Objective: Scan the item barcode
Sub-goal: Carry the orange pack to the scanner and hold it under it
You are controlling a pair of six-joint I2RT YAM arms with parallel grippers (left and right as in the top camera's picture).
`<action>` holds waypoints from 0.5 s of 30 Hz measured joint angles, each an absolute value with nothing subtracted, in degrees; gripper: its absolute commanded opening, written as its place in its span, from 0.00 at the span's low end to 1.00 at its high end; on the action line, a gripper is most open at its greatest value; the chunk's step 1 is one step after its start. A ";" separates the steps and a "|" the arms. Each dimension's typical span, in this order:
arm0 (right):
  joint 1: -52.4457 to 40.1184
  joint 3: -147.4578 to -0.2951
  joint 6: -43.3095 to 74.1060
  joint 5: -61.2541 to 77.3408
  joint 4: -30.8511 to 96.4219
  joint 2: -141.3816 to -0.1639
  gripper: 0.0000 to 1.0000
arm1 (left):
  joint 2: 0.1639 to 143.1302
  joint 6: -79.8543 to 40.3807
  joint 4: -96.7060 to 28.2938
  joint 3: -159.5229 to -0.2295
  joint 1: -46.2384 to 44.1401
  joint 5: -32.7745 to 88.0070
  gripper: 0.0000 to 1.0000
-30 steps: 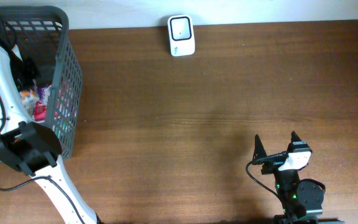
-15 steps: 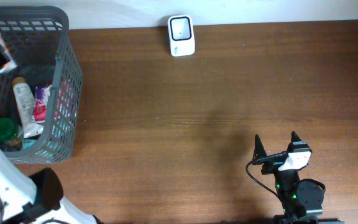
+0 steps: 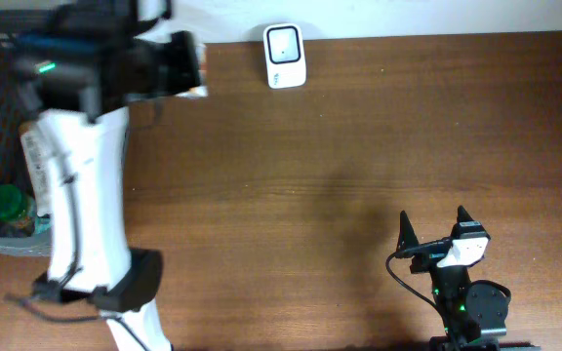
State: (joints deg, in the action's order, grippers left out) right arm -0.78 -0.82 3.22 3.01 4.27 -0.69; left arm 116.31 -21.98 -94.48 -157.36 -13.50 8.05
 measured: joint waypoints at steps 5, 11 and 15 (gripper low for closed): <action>-0.75 -0.84 3.25 3.01 4.27 -0.69 0.99 | 125.64 -28.73 -93.69 -157.32 -20.71 4.82 0.00; -0.75 -0.82 3.27 3.03 4.25 -0.69 0.98 | 136.25 -31.59 -88.58 -157.16 -27.62 3.99 0.00; -0.78 -0.82 3.20 3.03 4.27 -0.69 0.98 | 142.76 -33.93 -85.54 -157.16 -30.63 2.70 0.00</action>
State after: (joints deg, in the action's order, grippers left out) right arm -0.78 -0.82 3.20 3.03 4.27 -0.69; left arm 142.76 -33.93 -85.54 -157.16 -30.63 2.70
